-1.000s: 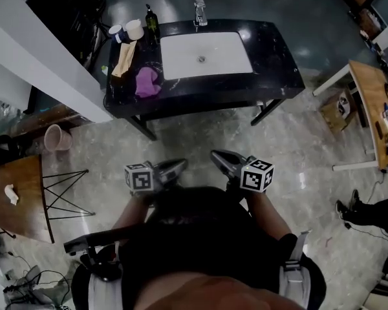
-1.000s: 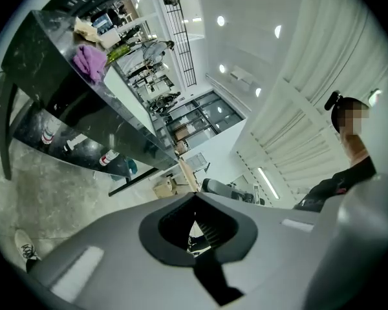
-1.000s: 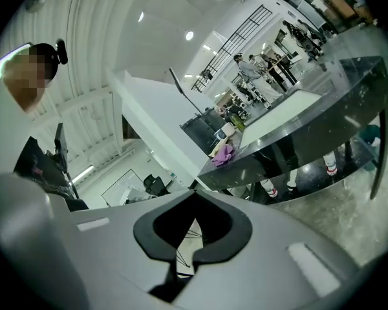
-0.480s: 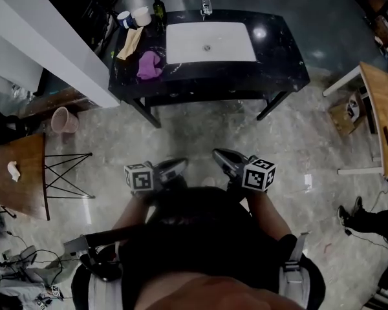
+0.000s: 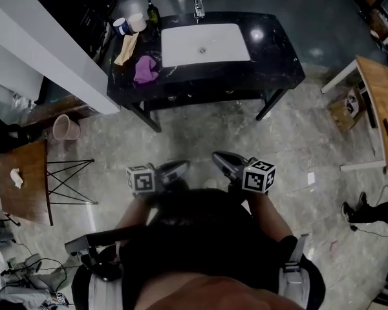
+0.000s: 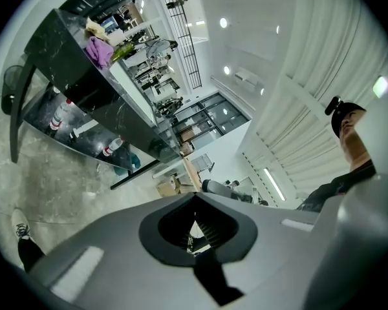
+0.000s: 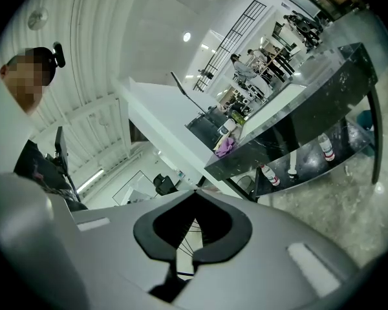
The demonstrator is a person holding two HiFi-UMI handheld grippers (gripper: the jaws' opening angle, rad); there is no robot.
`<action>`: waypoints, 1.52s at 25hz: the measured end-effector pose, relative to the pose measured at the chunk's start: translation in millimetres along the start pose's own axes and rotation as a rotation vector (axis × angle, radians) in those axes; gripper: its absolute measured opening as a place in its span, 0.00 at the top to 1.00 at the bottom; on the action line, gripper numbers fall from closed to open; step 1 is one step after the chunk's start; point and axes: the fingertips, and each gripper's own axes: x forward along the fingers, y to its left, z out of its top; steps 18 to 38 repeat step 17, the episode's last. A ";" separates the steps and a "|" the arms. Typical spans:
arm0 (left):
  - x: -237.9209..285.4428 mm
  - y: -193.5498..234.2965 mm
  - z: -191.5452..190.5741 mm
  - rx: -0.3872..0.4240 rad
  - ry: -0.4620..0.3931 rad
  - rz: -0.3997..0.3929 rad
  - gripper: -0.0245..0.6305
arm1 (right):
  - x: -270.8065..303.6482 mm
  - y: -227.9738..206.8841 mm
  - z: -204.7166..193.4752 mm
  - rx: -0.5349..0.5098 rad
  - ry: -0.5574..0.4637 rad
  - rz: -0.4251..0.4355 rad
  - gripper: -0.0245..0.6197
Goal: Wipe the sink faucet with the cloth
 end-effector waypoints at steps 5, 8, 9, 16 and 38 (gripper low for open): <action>1.7 -3.7 -4.1 -0.001 0.001 -0.005 0.96 | -4.5 2.1 -1.5 0.000 -0.003 0.003 0.95; 0.3 -2.6 -1.4 -0.004 -0.003 -0.003 0.96 | 0.9 0.9 -0.3 -0.002 0.003 0.006 0.95; -0.3 -0.7 0.3 -0.007 -0.005 0.000 0.96 | 3.7 0.2 0.7 -0.002 0.006 0.008 0.95; 2.6 -11.0 -8.1 0.001 -0.011 0.012 0.96 | -5.2 6.2 -0.7 -0.017 0.020 0.021 0.95; 3.4 -14.1 -9.7 0.006 -0.011 0.013 0.96 | -8.5 7.6 -0.6 -0.018 0.019 0.023 0.95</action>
